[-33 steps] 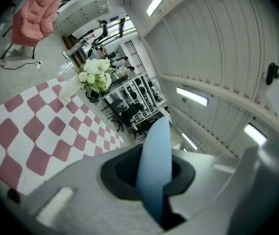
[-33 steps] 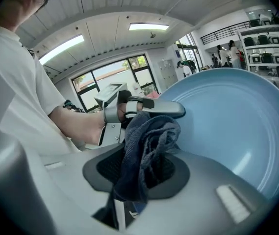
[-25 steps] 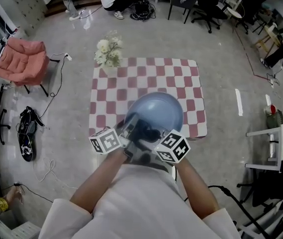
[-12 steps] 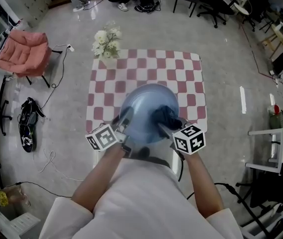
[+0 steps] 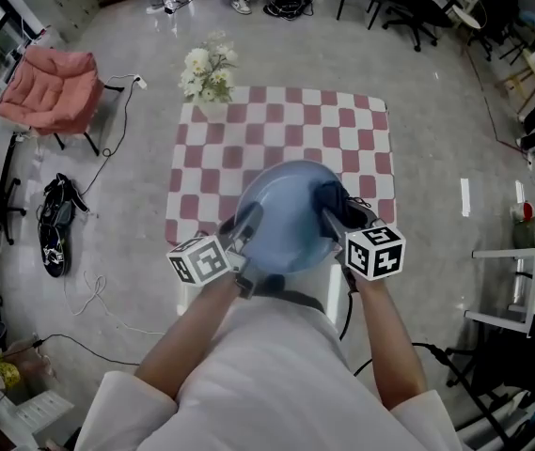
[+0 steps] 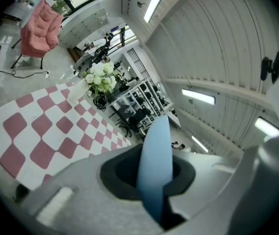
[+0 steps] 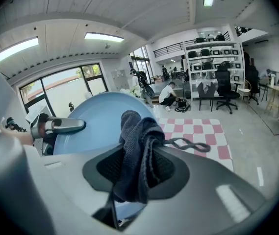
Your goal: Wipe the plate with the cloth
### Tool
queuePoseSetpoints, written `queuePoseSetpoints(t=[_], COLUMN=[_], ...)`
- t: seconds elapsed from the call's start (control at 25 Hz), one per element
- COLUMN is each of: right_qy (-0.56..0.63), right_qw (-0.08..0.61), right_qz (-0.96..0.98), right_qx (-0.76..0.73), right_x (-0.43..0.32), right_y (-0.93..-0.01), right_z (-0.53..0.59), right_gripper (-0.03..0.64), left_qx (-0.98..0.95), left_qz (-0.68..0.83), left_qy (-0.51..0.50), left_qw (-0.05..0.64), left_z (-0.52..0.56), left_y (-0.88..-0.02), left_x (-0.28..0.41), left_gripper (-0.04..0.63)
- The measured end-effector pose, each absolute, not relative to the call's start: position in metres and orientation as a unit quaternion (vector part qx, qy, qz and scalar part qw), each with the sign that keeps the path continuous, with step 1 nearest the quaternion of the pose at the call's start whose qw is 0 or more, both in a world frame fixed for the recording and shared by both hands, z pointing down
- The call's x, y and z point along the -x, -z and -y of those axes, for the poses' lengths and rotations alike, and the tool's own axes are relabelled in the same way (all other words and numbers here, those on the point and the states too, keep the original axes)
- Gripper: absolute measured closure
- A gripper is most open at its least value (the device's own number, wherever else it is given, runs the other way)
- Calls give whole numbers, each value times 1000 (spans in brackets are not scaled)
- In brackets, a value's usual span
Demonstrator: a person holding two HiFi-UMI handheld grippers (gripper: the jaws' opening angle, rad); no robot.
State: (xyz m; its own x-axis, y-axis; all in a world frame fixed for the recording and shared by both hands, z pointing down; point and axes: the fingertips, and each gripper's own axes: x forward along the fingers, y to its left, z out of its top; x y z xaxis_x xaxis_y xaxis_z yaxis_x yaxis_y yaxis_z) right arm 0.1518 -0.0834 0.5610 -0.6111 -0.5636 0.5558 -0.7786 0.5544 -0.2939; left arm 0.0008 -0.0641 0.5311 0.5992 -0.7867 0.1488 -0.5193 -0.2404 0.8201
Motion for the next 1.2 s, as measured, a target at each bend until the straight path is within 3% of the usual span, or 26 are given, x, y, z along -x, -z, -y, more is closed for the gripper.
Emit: queuePoseSetpoints(t=[0.48, 1.0, 1.2], right_qy=[-216, -213, -213], right_qw=[140, 152, 144], right_qz=[908, 934, 936], right_qx=[-330, -245, -239], right_x=[-78, -14, -18], right_y=[-508, -491, -473], right_z=[112, 118, 124], right_gripper=[494, 494, 494], left_qx=[-831, -858, -885], left_qz=[387, 356, 349], left_qy=[82, 64, 13], left_qw=[391, 364, 308], left_z=[91, 129, 138], left_y=[-515, -507, -507], left_x=[3, 16, 18], left_gripper=[561, 561, 561])
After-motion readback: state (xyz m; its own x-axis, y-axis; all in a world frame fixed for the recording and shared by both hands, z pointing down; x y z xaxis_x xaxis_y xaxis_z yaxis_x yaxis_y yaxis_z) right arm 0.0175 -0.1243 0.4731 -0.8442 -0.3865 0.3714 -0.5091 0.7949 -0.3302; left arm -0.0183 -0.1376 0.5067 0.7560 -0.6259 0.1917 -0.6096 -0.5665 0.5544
